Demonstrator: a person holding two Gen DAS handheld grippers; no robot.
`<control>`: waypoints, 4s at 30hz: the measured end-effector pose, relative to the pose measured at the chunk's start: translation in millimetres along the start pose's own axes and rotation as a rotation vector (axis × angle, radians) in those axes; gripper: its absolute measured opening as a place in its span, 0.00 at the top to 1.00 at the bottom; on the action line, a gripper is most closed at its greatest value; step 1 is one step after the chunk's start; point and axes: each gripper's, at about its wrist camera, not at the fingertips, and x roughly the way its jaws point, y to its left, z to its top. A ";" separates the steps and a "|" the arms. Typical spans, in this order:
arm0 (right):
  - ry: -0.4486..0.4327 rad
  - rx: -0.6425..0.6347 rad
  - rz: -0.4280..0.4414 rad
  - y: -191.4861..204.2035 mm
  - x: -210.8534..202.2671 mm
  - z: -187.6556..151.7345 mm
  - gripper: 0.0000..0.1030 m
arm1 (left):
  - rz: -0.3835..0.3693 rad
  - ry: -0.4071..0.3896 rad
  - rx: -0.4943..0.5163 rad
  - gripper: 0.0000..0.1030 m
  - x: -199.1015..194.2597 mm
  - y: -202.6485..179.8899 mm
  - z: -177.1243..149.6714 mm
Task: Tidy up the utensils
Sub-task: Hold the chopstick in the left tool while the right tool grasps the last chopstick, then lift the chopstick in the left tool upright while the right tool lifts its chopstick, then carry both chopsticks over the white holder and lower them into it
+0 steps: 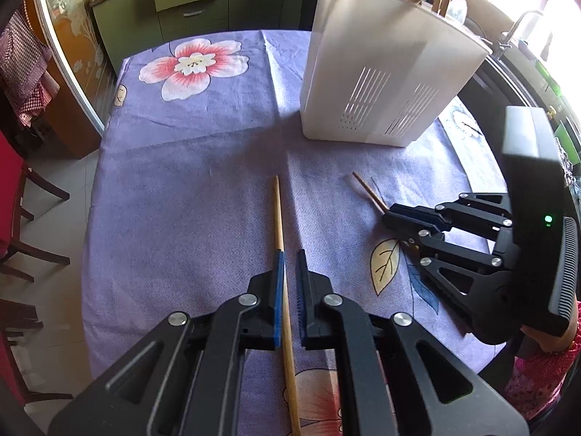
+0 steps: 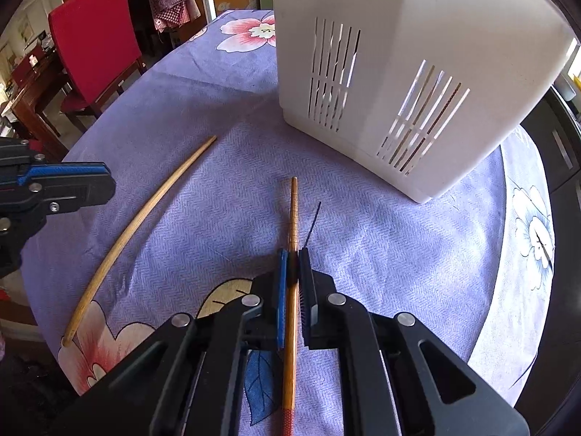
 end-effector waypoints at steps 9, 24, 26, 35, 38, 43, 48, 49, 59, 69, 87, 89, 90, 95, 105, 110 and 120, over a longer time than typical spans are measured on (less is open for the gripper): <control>-0.001 -0.007 0.005 -2.7 -0.4 -1.0 0.93 | 0.036 0.060 -0.008 0.94 33.7 4.1 7.2; -0.098 0.055 0.001 -13.8 -29.0 -2.1 0.93 | 0.034 -0.012 0.029 0.94 9.6 2.9 15.7; -0.153 0.090 0.013 -22.5 -49.5 -5.9 0.93 | 0.012 -0.067 0.038 0.94 -14.0 3.7 17.1; -0.480 0.241 0.043 -52.8 -165.5 -56.3 0.93 | -0.011 -0.279 0.107 0.95 -113.0 -11.8 -0.7; -0.514 0.258 0.039 -55.8 -182.5 -71.3 0.93 | 0.000 -0.295 0.130 0.95 -123.5 -16.6 -3.6; -0.535 0.269 0.033 -52.4 -197.5 -84.7 0.93 | 0.019 -0.139 0.133 0.93 -78.2 -10.8 8.0; -0.536 0.258 0.034 -47.5 -201.8 -85.4 0.93 | 0.078 0.002 0.133 0.80 0.4 11.2 30.2; -0.534 0.253 0.036 -47.0 -201.1 -85.9 0.93 | 0.073 0.023 0.126 0.79 11.6 16.1 34.5; -0.513 0.246 0.046 -47.4 -191.2 -78.2 0.93 | 0.067 0.105 0.159 0.77 51.4 19.6 43.5; -0.514 0.250 0.047 -47.8 -192.6 -77.4 0.93 | 0.062 0.088 0.149 0.95 38.1 12.4 38.9; -0.567 0.238 0.039 -44.3 -218.2 -83.3 0.93 | -0.019 -0.270 0.229 0.95 -142.2 -0.6 -11.5; -0.573 0.235 0.038 -43.9 -221.6 -81.5 0.93 | -0.025 -0.289 0.236 0.95 -150.2 -3.6 -12.5; -0.575 0.232 0.037 -43.2 -222.8 -81.6 0.93 | -0.028 -0.296 0.240 0.95 -152.6 -4.4 -11.7; -0.581 0.222 0.034 -40.6 -228.7 -78.7 0.93 | -0.048 -0.322 0.247 0.95 -159.9 -11.4 -2.7; -0.620 0.187 0.015 -41.1 -256.2 -58.4 0.93 | -0.110 -0.362 0.251 0.95 -188.2 -27.2 41.4; -0.628 0.176 0.017 -40.7 -261.7 -53.8 0.93 | -0.108 -0.442 0.268 0.95 -225.0 -41.2 68.2; -0.607 0.199 0.021 -47.9 -252.1 -58.2 0.93 | -0.071 -0.569 0.261 0.95 -265.8 -62.2 120.9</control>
